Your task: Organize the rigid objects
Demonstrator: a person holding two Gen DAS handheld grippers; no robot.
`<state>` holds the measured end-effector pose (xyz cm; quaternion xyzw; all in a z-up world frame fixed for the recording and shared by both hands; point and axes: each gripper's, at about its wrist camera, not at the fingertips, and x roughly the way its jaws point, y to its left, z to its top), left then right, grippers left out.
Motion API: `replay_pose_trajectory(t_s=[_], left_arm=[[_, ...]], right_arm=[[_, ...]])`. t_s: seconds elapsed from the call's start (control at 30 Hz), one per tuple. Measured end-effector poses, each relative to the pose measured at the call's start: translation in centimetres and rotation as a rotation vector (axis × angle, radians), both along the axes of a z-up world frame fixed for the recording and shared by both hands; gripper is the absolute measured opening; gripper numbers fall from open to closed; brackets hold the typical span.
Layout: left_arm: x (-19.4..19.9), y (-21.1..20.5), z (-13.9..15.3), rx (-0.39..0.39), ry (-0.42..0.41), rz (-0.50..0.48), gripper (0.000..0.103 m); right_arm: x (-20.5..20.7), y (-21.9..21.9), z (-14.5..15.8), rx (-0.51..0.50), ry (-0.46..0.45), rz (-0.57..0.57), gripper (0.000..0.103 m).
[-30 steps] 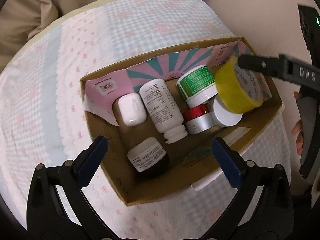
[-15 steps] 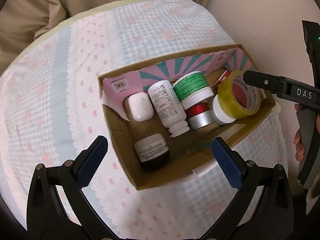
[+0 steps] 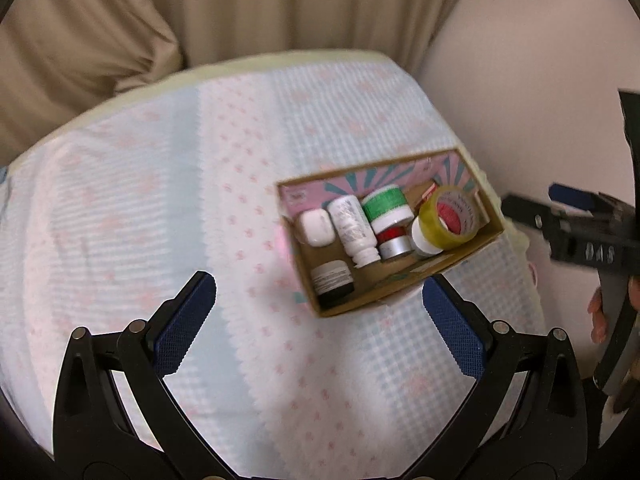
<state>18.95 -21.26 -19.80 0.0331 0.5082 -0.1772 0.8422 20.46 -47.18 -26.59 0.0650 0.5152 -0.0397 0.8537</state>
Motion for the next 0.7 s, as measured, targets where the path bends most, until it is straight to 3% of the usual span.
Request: replay_pose_trajectory(t_s=[0.23,0.37,0.53,0.7], left_arm=[[-4.7,7.6,9.3,0.006,-0.129,0.084,0.103],[-7.5,11.8,13.1,0.014,-0.192,0.151,0.103],[-11.4,15.9,15.5,0.012,-0.251,0.221,0.103],[-14.2,17.4,15.9,0.008,-0.279,0.255,0.103]], right_arm=[[-5.3,7.8,8.7,-0.080,-0.083,0.093,0.103],[-8.5,12.3,12.6,-0.127,-0.162,0.145,0.103],[-11.6,15.4,15.7,-0.020,-0.207,0.155,0.103],[-13.4,17.0,16.2,-0.039,-0.226,0.151,0.103]])
